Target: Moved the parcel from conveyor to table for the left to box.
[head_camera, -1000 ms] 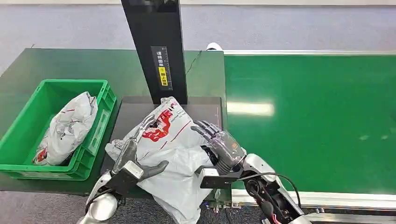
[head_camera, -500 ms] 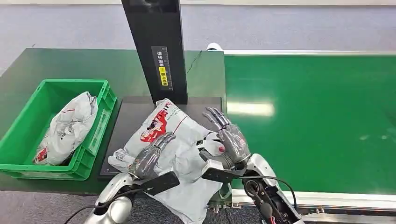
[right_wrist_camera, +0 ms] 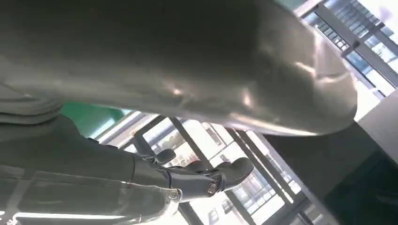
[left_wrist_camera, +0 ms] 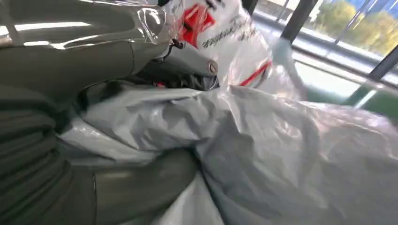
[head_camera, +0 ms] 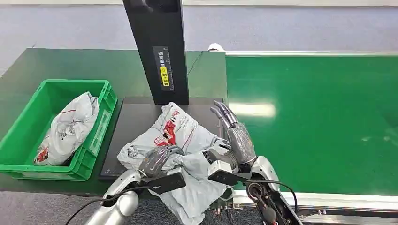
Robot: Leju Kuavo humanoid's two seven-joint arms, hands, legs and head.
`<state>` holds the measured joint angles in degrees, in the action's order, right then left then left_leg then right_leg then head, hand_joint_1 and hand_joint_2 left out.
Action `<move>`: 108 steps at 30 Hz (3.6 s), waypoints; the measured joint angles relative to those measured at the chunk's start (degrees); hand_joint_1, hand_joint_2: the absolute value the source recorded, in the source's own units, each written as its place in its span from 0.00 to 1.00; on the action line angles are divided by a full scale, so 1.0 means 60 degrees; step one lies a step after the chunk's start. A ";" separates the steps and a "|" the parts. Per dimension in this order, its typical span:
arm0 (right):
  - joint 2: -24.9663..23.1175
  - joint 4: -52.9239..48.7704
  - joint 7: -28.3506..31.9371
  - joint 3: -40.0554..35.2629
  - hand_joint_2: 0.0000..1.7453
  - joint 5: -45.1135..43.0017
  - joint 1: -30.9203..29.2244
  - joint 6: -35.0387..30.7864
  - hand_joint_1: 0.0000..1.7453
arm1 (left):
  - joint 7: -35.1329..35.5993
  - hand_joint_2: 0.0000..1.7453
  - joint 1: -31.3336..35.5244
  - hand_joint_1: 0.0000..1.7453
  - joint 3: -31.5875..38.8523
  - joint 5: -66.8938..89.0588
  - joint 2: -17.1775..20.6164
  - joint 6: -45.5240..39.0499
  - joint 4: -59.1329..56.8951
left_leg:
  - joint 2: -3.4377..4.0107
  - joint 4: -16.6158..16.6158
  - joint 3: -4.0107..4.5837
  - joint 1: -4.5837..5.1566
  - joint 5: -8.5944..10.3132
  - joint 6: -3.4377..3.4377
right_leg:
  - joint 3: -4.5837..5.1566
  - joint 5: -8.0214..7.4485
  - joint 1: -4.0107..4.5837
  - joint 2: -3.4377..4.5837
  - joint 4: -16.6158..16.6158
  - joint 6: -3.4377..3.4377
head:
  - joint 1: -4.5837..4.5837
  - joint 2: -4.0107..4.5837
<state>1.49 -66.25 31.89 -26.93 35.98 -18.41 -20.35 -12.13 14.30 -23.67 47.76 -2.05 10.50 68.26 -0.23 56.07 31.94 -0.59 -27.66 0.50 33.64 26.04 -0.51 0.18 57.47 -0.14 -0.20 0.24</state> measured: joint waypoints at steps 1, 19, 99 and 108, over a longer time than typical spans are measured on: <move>0.0004 -0.0095 0.0000 0.0055 0.00 -0.0018 0.0066 -0.0011 0.00 | -0.0089 1.00 0.0023 1.00 -0.0022 -0.0015 -0.0007 -0.0107 -0.0004 | 0.0000 0.0000 0.0001 0.0000 0.0000 0.0000 | 0.0000 0.0000 0.0000 0.0000 0.0000 0.0000 | -0.0004 0.0000; 0.0160 -0.1391 0.0171 0.0725 1.00 -0.0298 0.1033 -0.0528 0.00 | -0.2197 1.00 -0.0655 1.00 0.0408 -0.0779 -0.0102 -0.5018 0.2951 | 0.0001 -0.0002 0.0011 -0.0001 -0.0001 0.0000 | 0.0009 0.0002 0.0001 0.0001 0.0000 0.0000 | -0.0004 0.0000; -0.0011 -0.1500 -0.0346 0.0721 1.00 0.0128 0.1019 0.0780 0.00 | 0.2571 1.00 0.2186 1.00 0.6681 0.1570 0.0321 -0.3876 -0.1345 | -0.0009 -0.0003 -0.0011 -0.0004 0.0006 0.0004 | -0.0019 0.0003 0.0004 -0.0010 0.0002 0.0003 | -0.0004 0.0000; -0.0175 -0.1278 -0.0342 0.0717 1.00 0.0157 0.0704 0.0969 0.00 | 0.2819 1.00 0.2893 0.77 0.6543 0.1300 0.0743 -0.2664 -0.2703 | -0.0073 -0.0011 -0.0114 0.0000 0.0008 0.0000 | -0.0150 0.0025 -0.0001 -0.0078 -0.0001 -0.0006 | 0.0000 0.0000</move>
<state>0.44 -73.92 29.83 -22.62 36.92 -14.18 -14.53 4.79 31.65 15.58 55.56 2.41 -5.49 52.04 -0.67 56.01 31.26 -0.59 -27.62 0.49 32.74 26.19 -0.52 -0.29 57.46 -0.17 -0.20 0.24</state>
